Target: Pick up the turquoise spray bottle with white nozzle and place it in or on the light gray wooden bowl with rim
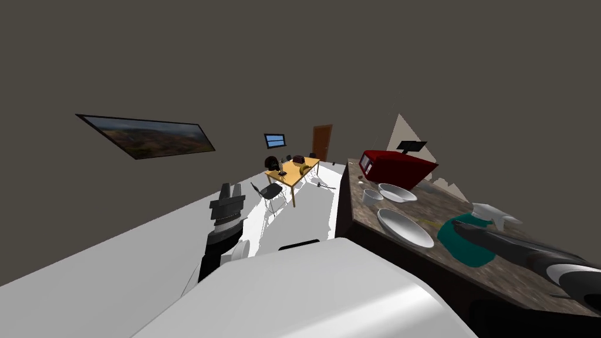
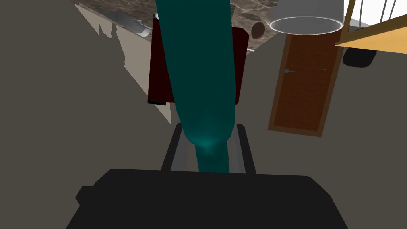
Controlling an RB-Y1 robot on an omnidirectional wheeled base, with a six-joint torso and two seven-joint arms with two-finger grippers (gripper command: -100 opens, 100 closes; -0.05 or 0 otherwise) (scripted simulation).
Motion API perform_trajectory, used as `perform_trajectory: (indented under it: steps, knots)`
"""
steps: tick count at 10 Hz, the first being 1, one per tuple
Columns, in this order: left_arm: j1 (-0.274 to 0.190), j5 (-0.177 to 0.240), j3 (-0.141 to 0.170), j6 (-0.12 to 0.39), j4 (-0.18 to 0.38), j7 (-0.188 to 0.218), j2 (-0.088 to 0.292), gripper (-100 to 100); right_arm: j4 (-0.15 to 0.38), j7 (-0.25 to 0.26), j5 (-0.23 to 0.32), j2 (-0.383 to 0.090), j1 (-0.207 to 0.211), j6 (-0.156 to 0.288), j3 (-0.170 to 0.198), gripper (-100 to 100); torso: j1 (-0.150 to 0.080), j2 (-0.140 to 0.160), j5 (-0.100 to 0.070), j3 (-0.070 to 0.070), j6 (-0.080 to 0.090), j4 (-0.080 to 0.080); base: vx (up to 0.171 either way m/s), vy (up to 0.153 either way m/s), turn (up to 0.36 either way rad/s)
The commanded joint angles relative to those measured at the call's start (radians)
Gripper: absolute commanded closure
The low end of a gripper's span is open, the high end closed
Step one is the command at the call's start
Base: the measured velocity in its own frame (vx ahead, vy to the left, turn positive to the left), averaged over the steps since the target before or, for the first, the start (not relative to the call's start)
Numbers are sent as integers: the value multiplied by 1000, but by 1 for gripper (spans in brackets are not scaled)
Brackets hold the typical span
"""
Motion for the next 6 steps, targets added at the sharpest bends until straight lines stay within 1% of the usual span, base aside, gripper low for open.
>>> perform_trajectory:
  steps: [1, 2, 4, 5, 6]
  knots:
    - [0, 0, 0, 0, 0, 0, 0, 0, -31, -14, -32, 0, 23, 9, 3, 100, 0, 0, 0, 0, 0, 0, 73, -77, 74]
    - [0, 0, 0, 0, 0, 0, 0, 0, -55, -25, -59, -1, 42, 17, 4, 100, -1, 1, -1, 1, 0, 0, 78, -80, 80]
    - [0, 0, 0, 0, 0, 0, 0, 0, -79, -35, -86, -2, 61, 25, 6, 100, -2, 2, -1, 1, 1, 1, 58, -69, 53]
    - [0, 0, 0, 0, 0, 0, 0, 0, -67, -29, -75, -1, 56, 18, 3, 100, -2, 3, -2, 2, 1, 2, 23, -28, 17]
    - [0, 0, 0, 0, 0, 0, 0, 0, -70, -31, -77, -1, 57, 19, 3, -100, 0, 6, -1, 4, 1, 2, 6, -5, 1]
